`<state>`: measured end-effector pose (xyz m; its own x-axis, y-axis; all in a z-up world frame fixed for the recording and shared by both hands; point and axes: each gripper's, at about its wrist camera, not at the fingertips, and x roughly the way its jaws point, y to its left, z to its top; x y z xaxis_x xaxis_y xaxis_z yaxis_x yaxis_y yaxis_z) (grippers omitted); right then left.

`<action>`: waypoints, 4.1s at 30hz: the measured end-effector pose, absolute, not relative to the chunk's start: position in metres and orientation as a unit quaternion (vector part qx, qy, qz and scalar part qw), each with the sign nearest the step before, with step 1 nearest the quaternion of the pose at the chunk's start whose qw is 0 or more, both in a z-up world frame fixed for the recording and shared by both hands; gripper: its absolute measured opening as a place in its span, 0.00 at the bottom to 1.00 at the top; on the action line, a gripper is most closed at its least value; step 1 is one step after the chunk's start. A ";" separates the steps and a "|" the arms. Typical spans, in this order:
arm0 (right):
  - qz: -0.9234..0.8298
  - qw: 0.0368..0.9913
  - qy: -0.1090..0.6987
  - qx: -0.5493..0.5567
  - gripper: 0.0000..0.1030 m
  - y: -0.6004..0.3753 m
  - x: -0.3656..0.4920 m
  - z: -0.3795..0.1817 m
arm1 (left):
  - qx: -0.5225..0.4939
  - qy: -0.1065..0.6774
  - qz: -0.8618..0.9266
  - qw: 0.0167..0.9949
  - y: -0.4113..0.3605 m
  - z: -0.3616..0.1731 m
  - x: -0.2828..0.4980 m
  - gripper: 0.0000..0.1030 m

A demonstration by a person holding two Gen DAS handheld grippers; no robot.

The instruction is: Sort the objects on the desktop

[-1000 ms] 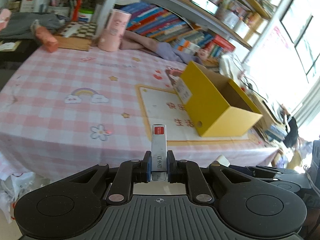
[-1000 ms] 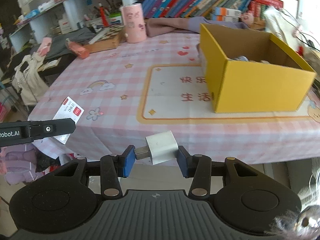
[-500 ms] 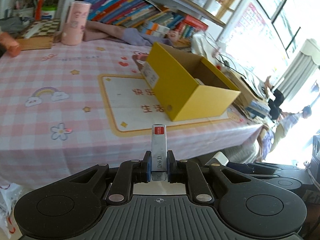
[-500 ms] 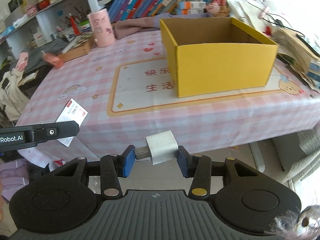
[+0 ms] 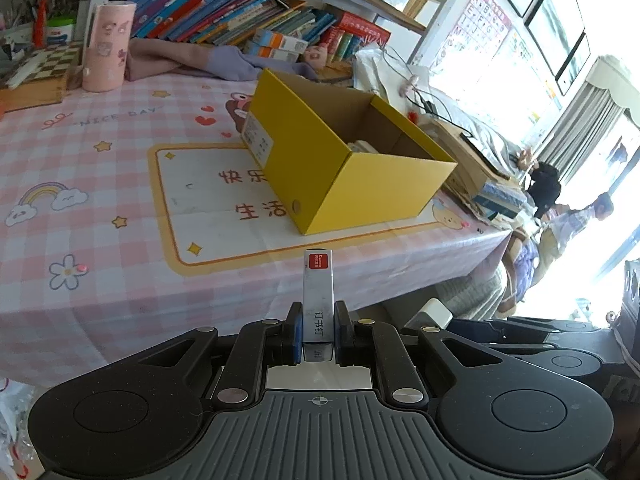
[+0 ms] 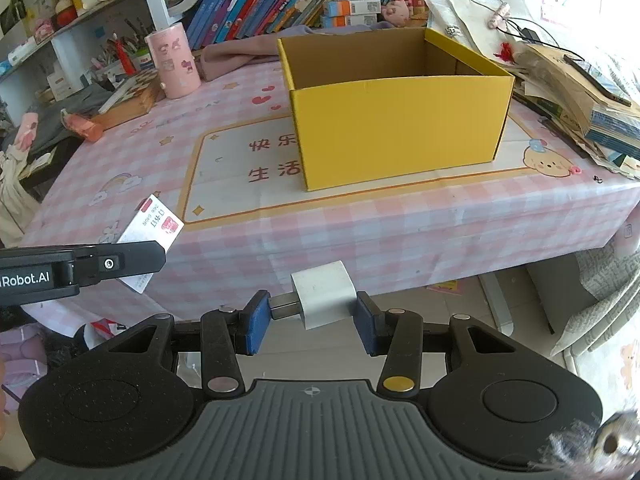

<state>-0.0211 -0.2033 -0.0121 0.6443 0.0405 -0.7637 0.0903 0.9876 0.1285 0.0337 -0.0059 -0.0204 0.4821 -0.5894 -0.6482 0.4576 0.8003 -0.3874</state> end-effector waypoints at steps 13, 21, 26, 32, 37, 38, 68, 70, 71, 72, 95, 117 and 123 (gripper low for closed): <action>-0.002 0.905 0.414 0.095 0.41 -0.252 -0.005 -0.012 | -0.051 0.405 -0.301 0.862 -0.058 -0.015 0.045 0.13; -0.002 0.911 0.402 0.095 0.41 -0.294 0.016 -0.006 | -0.075 0.390 -0.293 0.870 -0.095 -0.001 0.062 0.13; 0.016 0.925 0.373 0.072 0.41 -0.314 0.033 0.009 | -0.091 0.360 -0.284 0.884 -0.118 0.017 0.073 0.13; 0.046 0.947 0.316 0.042 0.41 -0.336 0.065 0.037 | -0.108 0.321 -0.264 0.903 -0.139 0.037 0.095 0.13; 0.062 0.957 0.280 0.032 0.41 -0.353 0.095 0.049 | -0.096 0.303 -0.238 0.918 -0.158 0.041 0.118 0.13; 0.065 0.957 0.280 0.031 0.41 -0.357 0.103 0.048 | -0.095 0.304 -0.233 0.919 -0.161 0.040 0.122 0.13; 0.119 0.916 0.382 0.020 0.40 -0.385 0.192 -0.012 | 0.006 0.370 -0.154 0.916 -0.214 -0.016 0.167 0.18; 0.121 0.917 0.380 0.023 0.40 -0.385 0.191 -0.012 | 0.010 0.364 -0.151 0.919 -0.215 -0.013 0.164 0.25; 0.123 0.917 0.379 0.025 0.41 -0.386 0.190 -0.011 | 0.012 0.360 -0.149 0.921 -0.216 -0.012 0.162 0.32; 0.125 0.918 0.376 0.026 0.41 -0.386 0.189 -0.011 | 0.016 0.355 -0.145 0.923 -0.217 -0.010 0.159 0.35; 0.114 0.949 0.290 0.047 0.50 -0.364 0.116 0.028 | 0.010 0.268 -0.010 0.963 -0.149 0.027 0.074 0.92; 0.059 0.944 0.322 0.047 0.79 -0.278 0.027 0.014 | 0.059 0.285 -0.026 0.956 -0.083 0.014 0.000 1.00; 0.046 0.942 0.329 0.052 0.83 -0.267 0.008 0.012 | 0.054 0.303 -0.031 0.951 -0.070 0.010 -0.010 1.00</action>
<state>0.0081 -0.2666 0.0124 0.7789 0.1209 -0.6153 -0.0524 0.9904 0.1283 -0.0099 -0.0698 0.0097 0.8147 -0.0267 -0.5793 0.0919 0.9923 0.0836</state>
